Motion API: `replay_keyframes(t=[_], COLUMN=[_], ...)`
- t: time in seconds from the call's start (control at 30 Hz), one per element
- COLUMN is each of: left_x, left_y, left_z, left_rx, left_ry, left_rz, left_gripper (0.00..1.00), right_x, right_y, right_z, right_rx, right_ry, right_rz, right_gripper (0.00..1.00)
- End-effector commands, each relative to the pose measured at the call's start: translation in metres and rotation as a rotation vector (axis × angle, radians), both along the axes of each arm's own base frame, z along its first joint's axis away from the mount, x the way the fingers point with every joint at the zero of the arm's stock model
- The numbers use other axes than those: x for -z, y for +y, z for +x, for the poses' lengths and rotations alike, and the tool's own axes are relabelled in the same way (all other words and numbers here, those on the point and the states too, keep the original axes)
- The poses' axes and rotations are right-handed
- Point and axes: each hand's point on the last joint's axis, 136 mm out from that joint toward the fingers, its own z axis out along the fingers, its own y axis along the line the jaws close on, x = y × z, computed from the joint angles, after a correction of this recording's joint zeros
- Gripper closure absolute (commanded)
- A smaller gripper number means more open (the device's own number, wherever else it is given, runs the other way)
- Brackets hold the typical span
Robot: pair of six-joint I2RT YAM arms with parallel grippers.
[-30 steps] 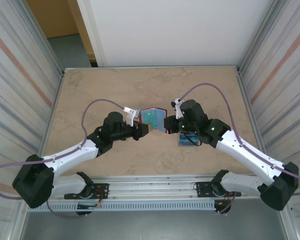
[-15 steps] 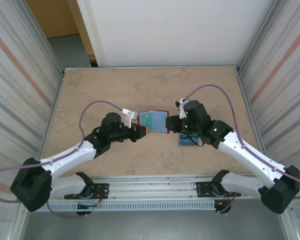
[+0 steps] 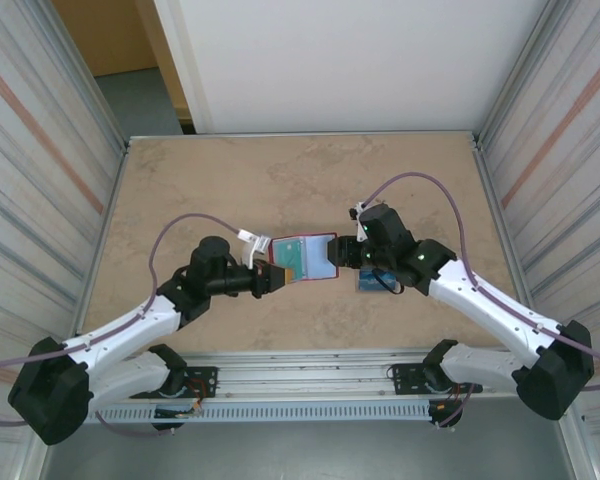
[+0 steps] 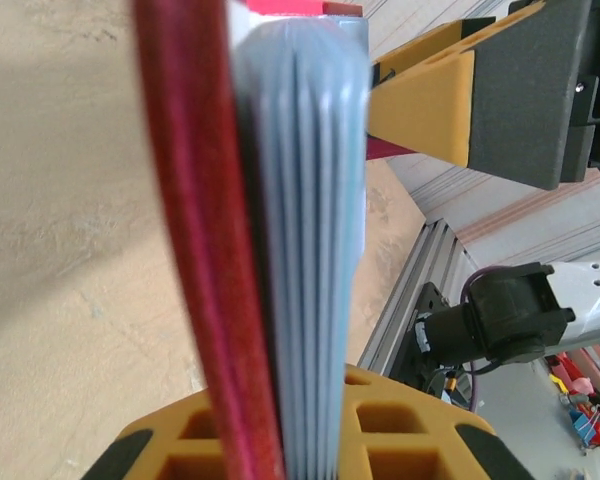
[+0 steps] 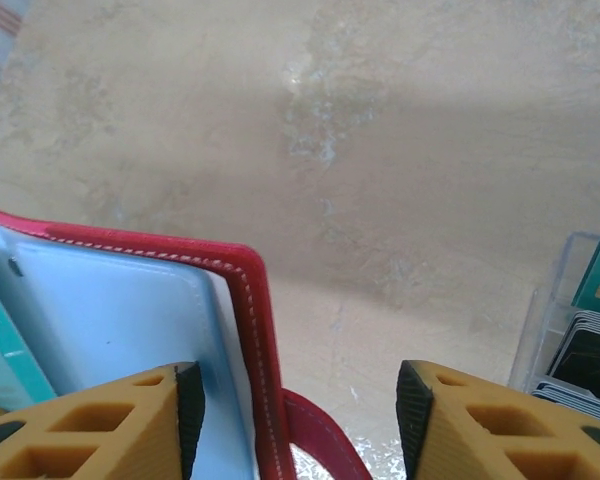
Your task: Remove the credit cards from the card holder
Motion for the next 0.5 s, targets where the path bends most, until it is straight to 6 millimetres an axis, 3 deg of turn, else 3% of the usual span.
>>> replay_keyframes(t=[0.0,0.17,0.47], left_x=[0.003,0.019,0.048], left_y=[0.006,0.012,0.012], left_z=[-0.006,-0.009,-0.017], left_rx=[0.006,0.007,0.043], left_ry=[0.036,0.088,0.179], left_rz=[-0.012,0.014,0.05], left_gripper=[0.99,0.99,0.98], right_x=[0.019,0.024,0.007], right_y=[-0.012,-0.018,-0.026], right_z=[0.001,0.003,0.005], right_rx=[0.048,0.079,0.123], right_ry=[0.047,0.052,0.001], right_rz=[-0.056,-0.08,-0.064], right_gripper=[0.43,0.39,0.34])
